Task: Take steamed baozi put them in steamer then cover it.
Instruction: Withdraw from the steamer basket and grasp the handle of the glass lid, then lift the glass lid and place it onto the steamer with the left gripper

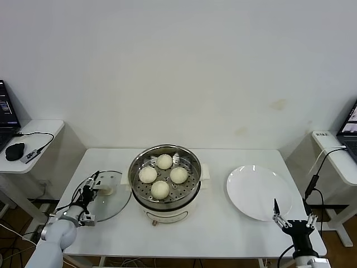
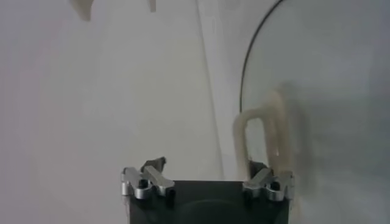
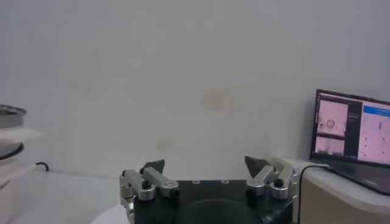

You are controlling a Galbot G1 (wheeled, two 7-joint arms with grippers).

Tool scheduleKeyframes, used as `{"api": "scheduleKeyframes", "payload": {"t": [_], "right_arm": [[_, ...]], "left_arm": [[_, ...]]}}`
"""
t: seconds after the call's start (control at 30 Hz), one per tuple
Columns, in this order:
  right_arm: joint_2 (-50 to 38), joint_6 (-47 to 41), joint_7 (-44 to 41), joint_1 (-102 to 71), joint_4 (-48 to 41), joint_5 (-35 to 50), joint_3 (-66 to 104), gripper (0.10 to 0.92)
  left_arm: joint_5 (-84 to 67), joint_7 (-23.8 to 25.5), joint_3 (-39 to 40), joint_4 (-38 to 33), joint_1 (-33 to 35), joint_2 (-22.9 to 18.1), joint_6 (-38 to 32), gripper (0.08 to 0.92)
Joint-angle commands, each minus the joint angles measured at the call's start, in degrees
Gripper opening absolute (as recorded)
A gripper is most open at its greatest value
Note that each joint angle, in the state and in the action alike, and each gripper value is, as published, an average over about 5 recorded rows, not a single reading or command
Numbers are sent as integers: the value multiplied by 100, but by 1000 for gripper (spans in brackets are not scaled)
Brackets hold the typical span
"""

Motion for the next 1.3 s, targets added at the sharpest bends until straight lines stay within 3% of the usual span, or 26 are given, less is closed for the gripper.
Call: {"api": "scheduleKeyframes", "payload": {"t": [0.03, 0.33, 0.6, 0.73, 0.9, 1.03, 1.3], "right_arm": [[8, -6, -2, 1, -22, -45, -54, 823], [13, -14, -3, -5, 25, -93, -123, 823], [-25, -2, -15, -41, 97, -176, -191, 823], [-55, -19, -18, -43, 154, -230, -265, 823], [-90, -15, -21, -62, 159, -293, -332, 823], [-127, -7, -25, -88, 154, -316, -345, 823], [-158, -3, -39, -117, 144, -468, -434, 823]], "left_arm": [[-126, -66, 39, 135, -66, -3, -12, 594], [-399, -281, -46, -191, 258, 8, -78, 334], [-410, -424, -554, -1450, 1070, 126, 211, 145], [-539, -243, -840, -2405, 1639, 197, 697, 141], [-768, 534, -1185, -3587, 2189, 320, 1393, 141], [-837, 1012, -1506, -4005, 2385, 420, 1673, 141], [-1331, 1525, -1797, -4633, 2337, 730, 2187, 141]]}}
